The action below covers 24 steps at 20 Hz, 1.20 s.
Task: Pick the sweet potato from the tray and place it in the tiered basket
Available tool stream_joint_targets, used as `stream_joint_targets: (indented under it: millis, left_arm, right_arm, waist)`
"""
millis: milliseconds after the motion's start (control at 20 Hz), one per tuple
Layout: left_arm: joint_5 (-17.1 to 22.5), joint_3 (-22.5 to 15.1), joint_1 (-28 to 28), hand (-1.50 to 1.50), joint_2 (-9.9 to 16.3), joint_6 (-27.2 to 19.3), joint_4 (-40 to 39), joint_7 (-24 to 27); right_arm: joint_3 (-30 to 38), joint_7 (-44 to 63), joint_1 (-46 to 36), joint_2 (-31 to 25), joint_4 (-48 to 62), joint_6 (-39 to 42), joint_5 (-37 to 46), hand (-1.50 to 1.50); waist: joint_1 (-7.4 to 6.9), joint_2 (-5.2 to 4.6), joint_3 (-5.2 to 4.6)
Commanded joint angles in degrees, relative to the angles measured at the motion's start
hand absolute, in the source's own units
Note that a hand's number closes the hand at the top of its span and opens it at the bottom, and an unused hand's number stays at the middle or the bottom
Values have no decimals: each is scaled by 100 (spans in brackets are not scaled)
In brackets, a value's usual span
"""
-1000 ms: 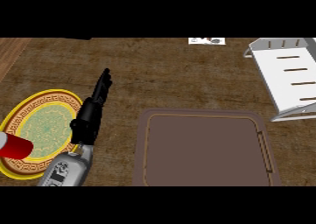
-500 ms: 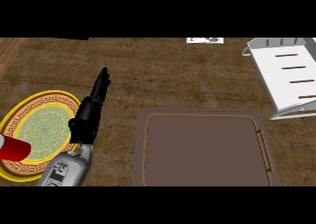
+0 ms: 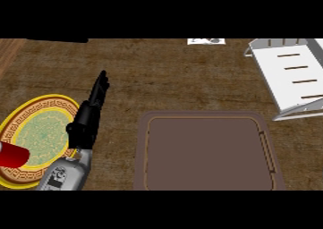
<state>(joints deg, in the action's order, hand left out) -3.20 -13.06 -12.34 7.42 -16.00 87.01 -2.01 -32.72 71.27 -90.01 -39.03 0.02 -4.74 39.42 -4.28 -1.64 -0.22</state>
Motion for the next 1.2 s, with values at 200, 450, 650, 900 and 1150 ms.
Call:
stream_joint_targets:
  millis: [200, 450, 650, 900, 1150]
  left_arm:
    - [76, 141, 38, 0, 92, 50, 59, 13]
    - [73, 29, 133, 0, -19, 60, 10, 34]
    - [-60, 12, 183, 0, -53, -110, 61, -37]
    - [9, 135, 254, 0, 73, -30, 45, 41]
    - [3, 191, 295, 0, 41, -124, -2, -43]
  right_arm:
    - [294, 1394, 326, -178, -2, -1307, -274, -150]
    - [531, 1392, 300, -185, -2, -1984, -501, -150]
    - [459, 1390, 247, -129, -2, -2743, -424, -150]
    - [136, 1386, -28, -531, -2, -3205, -99, -150]
    - [138, 1386, -79, -740, -2, -3574, -105, -150]
  waist:
    - [108, 54, 15]
    - [89, 32, 17]
    - [159, 123, 11]
    - [240, 164, -20]
    - [473, 273, -31]
